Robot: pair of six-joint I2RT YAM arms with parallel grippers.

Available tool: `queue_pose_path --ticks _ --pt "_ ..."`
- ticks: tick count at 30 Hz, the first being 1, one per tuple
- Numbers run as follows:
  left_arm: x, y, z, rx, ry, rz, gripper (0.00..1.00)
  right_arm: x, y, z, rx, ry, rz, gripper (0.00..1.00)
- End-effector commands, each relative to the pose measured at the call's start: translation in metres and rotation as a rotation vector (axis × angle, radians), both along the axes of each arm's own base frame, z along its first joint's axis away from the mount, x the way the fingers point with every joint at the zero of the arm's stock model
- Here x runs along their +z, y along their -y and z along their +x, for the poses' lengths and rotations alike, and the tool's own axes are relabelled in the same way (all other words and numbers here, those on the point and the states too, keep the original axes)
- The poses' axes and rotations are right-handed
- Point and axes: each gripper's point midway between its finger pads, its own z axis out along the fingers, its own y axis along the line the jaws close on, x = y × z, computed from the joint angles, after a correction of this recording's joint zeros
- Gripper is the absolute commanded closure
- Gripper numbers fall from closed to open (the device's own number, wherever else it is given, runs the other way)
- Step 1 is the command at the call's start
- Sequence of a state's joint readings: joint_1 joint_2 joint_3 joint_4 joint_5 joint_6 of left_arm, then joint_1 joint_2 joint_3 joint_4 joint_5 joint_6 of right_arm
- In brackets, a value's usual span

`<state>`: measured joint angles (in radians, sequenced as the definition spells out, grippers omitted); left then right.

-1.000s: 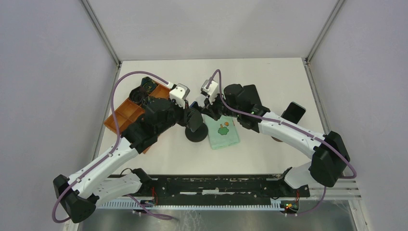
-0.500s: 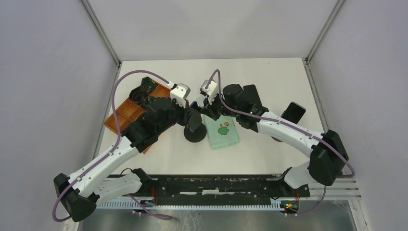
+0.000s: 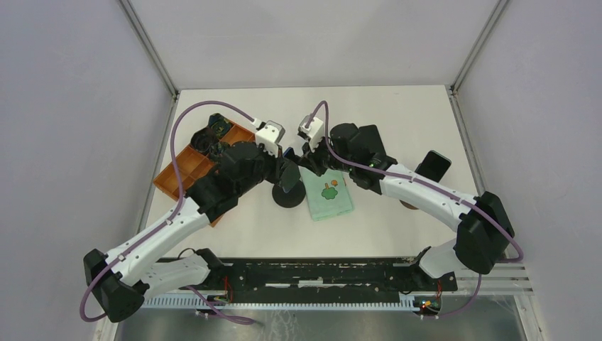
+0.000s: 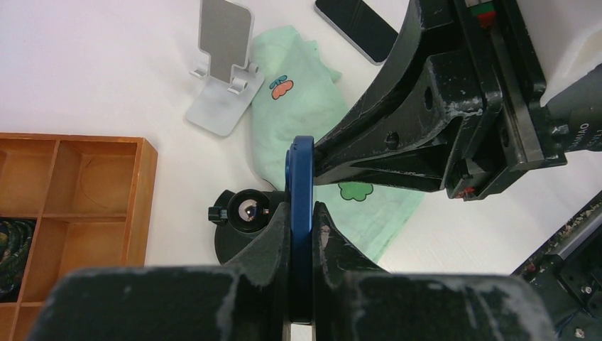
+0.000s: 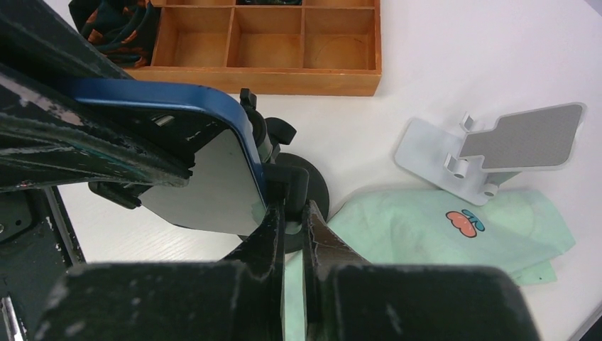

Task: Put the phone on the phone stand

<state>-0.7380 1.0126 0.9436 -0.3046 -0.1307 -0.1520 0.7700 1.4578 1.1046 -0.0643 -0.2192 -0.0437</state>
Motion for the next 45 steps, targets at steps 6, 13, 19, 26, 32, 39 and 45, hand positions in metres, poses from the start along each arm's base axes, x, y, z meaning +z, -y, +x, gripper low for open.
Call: queue_pose_path --ticks 6,13,19,26,32,39,45 --pt "-0.027 -0.094 0.018 0.336 -0.021 0.323 0.98 0.022 0.046 0.021 -0.312 0.049 -0.027 1.0" --pt "-0.026 -0.089 0.017 0.337 -0.032 0.276 0.98 0.027 0.027 0.001 -0.405 0.092 -0.033 0.96" --pt "-0.03 -0.092 0.017 0.355 -0.037 0.285 0.98 0.027 0.016 -0.012 -0.398 0.095 -0.042 0.94" --pt "-0.036 -0.098 0.017 0.384 -0.037 0.3 0.98 0.041 0.018 -0.017 -0.363 0.156 -0.059 0.89" --pt "-0.045 -0.1 0.017 0.383 -0.043 0.321 0.98 0.037 0.039 -0.011 -0.347 0.157 -0.052 0.81" --pt "-0.046 -0.092 0.016 0.334 -0.038 0.304 0.98 0.039 0.05 -0.016 -0.229 0.135 -0.001 0.73" --pt "-0.043 -0.077 0.01 0.248 -0.054 0.261 0.98 0.044 0.045 -0.041 0.103 0.126 0.064 0.56"
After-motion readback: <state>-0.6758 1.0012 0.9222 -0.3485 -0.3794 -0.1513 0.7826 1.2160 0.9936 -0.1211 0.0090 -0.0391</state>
